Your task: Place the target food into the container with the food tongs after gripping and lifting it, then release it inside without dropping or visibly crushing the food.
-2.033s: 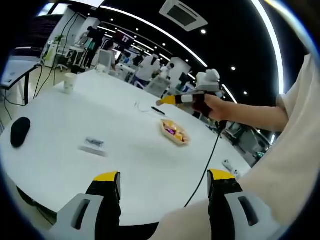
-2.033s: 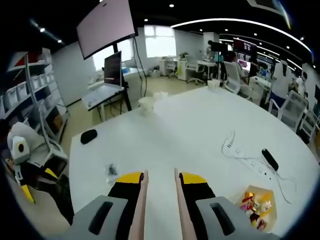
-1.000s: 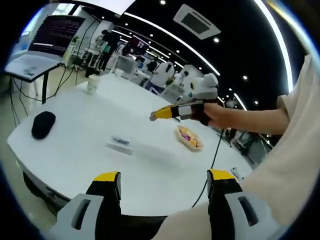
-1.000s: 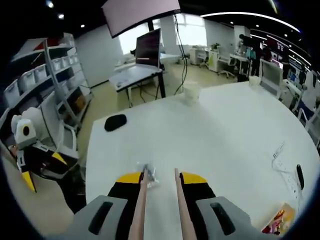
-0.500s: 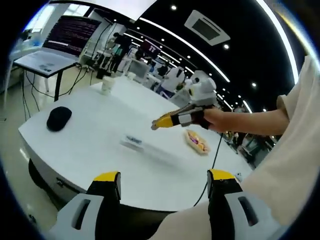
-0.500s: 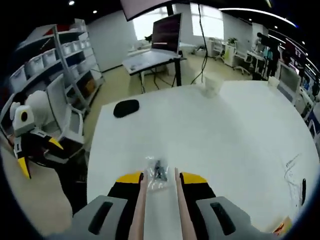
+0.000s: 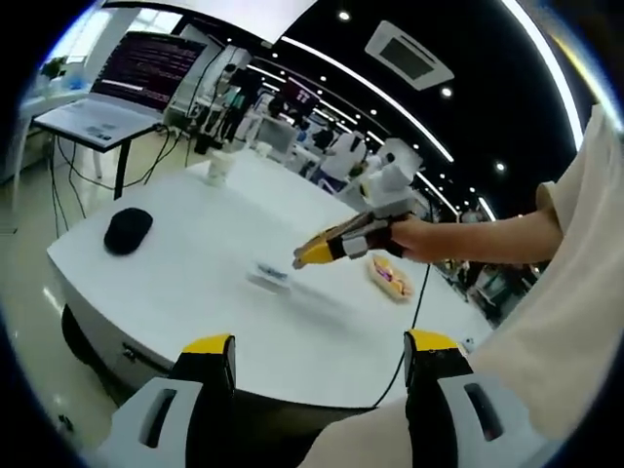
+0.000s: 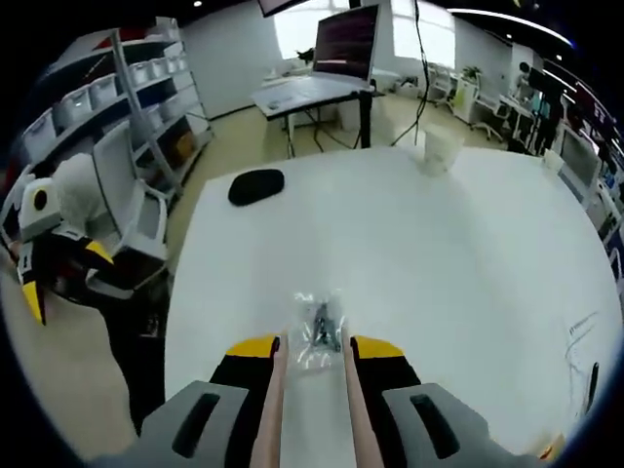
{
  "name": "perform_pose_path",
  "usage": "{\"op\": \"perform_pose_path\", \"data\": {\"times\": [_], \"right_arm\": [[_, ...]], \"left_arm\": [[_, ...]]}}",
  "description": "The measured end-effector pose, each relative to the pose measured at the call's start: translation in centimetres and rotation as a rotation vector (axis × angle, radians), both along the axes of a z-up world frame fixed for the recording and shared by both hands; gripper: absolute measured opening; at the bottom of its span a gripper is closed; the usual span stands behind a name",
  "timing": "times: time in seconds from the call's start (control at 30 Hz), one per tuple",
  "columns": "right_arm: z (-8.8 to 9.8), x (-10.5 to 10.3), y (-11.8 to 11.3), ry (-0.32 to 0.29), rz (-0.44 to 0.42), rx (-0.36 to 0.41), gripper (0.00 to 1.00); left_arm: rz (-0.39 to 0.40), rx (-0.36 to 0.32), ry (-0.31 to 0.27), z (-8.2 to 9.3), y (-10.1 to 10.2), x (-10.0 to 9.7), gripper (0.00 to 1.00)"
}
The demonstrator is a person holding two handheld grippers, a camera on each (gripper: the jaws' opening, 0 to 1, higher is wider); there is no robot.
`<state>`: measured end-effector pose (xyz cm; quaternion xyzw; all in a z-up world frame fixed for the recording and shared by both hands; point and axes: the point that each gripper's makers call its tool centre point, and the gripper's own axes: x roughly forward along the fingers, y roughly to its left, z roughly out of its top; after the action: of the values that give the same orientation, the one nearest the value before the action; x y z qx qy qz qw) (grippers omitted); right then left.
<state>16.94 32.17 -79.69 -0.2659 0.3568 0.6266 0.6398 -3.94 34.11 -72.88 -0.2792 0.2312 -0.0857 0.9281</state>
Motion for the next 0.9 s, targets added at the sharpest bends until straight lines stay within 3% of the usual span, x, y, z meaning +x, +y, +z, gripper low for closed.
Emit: {"op": "perform_pose_path", "data": {"times": [0.63, 0.9], "right_arm": [[-2.3, -0.2, 0.6, 0.002, 0.017, -0.060, 0.28], [-2.9, 0.0, 1.2, -0.030, 0.050, -0.086, 0.28]], "left_arm": [[0.021, -0.009, 0.013, -0.5, 1.0, 0.0, 0.70], [0.035, -0.015, 0.028, -0.6, 1.1, -0.7, 0.70]]}}
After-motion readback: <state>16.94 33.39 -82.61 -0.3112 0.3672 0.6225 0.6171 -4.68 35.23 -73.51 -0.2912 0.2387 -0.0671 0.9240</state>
